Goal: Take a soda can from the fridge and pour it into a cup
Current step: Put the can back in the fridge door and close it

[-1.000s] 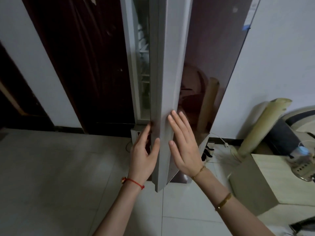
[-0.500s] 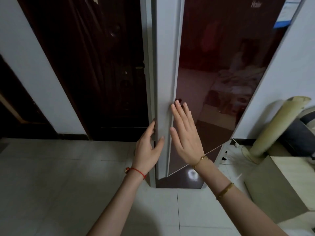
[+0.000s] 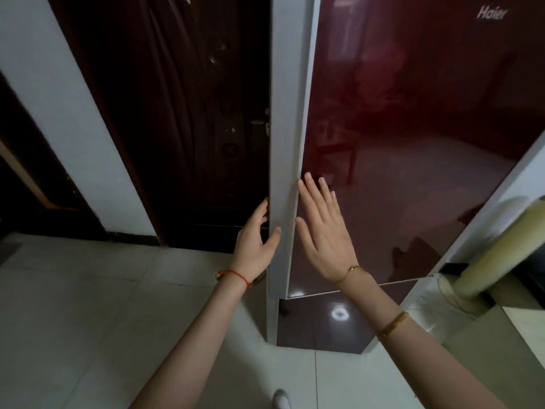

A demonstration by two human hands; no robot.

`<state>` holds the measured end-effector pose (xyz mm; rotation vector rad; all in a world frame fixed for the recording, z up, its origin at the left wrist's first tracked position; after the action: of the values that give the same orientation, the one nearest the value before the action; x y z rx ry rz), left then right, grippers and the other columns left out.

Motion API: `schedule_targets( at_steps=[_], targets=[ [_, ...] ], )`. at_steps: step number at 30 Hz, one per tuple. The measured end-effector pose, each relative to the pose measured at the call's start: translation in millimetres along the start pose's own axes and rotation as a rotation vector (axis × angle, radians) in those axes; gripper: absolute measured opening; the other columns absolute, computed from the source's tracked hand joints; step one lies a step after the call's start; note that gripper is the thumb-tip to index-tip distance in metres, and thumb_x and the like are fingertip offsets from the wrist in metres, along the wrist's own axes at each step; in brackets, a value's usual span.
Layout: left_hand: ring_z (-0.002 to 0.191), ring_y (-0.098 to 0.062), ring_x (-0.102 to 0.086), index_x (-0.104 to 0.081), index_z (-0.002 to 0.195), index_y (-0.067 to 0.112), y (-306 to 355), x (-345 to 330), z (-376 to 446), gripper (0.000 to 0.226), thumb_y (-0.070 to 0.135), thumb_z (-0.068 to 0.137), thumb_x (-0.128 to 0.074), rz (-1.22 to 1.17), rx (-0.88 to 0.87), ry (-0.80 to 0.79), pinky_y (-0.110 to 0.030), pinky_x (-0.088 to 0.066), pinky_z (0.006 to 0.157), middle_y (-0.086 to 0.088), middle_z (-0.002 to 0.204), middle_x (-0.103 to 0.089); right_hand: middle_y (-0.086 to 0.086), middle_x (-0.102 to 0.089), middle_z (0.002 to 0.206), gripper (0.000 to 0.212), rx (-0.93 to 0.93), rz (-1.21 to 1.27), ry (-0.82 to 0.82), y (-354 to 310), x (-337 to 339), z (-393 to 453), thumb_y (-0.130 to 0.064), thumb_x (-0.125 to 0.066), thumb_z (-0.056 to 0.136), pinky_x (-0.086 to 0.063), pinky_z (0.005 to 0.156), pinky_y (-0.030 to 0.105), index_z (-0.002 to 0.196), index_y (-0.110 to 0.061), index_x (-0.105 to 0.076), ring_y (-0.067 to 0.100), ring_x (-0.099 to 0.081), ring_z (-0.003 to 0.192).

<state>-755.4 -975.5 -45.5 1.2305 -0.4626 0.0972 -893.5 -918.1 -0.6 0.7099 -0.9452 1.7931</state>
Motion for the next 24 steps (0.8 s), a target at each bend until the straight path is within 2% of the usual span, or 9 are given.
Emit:
schedule_targets(
  at_steps=[3,9,16,21,24],
  targets=[
    [0.127,0.003,-0.043,-0.027,0.152,0.028,-9.7,-0.3,21.7,0.066,0.019,0.095,-0.059,0.011,0.010,0.000,-0.021,-0.035,0.107,0.014,0.148,-0.044,-0.006,0.002,0.164,0.058,-0.001,-0.008,-0.012,9.9,-10.4,18.4,-0.027,-0.034,0.105,-0.005,0.123,0.045,0.155,-0.018,-0.006,0.014,0.010,0.151],
    [0.134,-0.003,-0.042,-0.025,0.153,0.033,-23.4,-5.6,65.6,0.066,0.020,0.096,-0.057,0.005,0.055,0.011,-0.029,-0.035,0.112,0.015,0.149,-0.042,-0.006,0.003,0.164,0.058,0.001,-0.021,-0.023,29.9,-30.2,51.9,-0.029,-0.032,0.105,-0.005,0.123,0.047,0.155,-0.018,-0.007,0.013,0.010,0.150],
    [0.137,-0.005,-0.039,-0.021,0.154,0.033,-32.4,-12.7,103.8,0.070,0.019,0.096,-0.057,-0.001,0.071,0.014,-0.026,-0.032,0.111,0.015,0.152,-0.039,-0.008,0.002,0.164,0.058,-0.020,-0.074,-0.026,48.8,-43.9,81.4,-0.030,-0.033,0.104,0.000,0.122,0.051,0.155,-0.019,-0.010,0.012,0.009,0.150],
    [0.133,-0.006,-0.044,-0.030,0.151,0.030,-38.5,-11.1,118.8,0.064,0.017,0.095,-0.059,-0.027,0.066,0.049,-0.027,-0.036,0.110,0.014,0.147,-0.046,-0.008,0.003,0.164,0.060,-0.031,-0.127,-0.036,55.5,-49.7,90.1,-0.032,-0.034,0.103,-0.003,0.122,0.052,0.155,-0.020,-0.008,0.012,0.008,0.151],
    [0.133,-0.005,-0.045,-0.032,0.150,0.031,-40.2,-6.5,119.7,0.063,0.018,0.095,-0.059,-0.014,0.031,0.035,-0.020,-0.036,0.107,0.015,0.146,-0.046,-0.008,0.003,0.164,0.060,-0.029,-0.101,-0.038,54.4,-47.5,88.9,-0.031,-0.036,0.104,-0.002,0.122,0.051,0.155,-0.020,-0.008,0.012,0.008,0.151]
  ],
)
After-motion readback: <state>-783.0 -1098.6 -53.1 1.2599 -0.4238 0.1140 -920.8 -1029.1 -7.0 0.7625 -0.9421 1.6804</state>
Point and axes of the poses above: each hand's wrist, its own z-axis towards the middle knuckle, its own x-axis out of the back of the hand, y = z × x, the point moved 5 cm from there along z, towards the middle knuckle
